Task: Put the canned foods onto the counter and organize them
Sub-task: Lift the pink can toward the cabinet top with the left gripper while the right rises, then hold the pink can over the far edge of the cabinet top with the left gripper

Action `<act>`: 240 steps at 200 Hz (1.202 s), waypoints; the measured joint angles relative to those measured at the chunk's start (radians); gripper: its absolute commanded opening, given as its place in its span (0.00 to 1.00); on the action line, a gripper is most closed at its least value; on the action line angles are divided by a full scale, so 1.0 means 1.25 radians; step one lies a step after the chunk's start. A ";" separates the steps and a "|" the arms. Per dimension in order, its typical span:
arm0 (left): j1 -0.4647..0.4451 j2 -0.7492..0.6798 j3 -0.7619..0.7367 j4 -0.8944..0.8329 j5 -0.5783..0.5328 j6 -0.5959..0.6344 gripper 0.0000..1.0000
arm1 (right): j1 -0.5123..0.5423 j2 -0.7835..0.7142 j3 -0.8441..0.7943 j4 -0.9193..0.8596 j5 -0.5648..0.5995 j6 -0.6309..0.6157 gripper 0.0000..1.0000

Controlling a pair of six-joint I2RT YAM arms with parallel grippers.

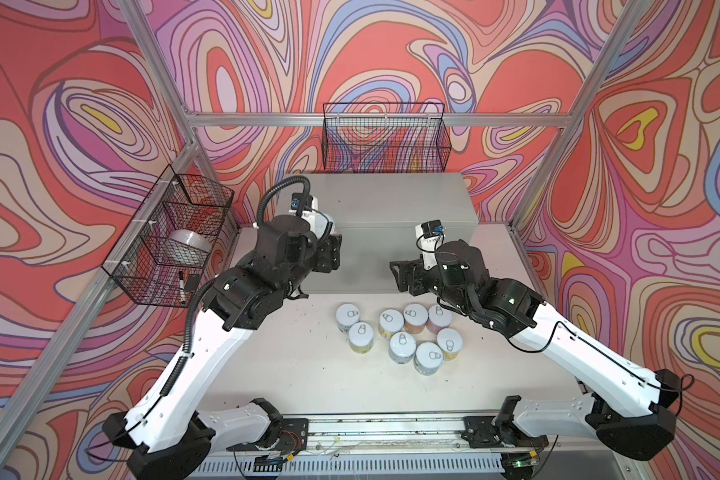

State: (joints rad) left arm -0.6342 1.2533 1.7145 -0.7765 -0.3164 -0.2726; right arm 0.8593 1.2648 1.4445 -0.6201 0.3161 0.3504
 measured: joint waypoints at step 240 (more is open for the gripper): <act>0.327 0.513 0.479 -0.024 0.112 0.059 0.00 | -0.001 0.107 0.170 0.002 0.043 -0.041 0.88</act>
State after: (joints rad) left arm -0.2260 1.8942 2.3138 -0.8062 -0.1764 -0.1989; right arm 0.8585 1.3979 1.6573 -0.6178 0.3702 0.2993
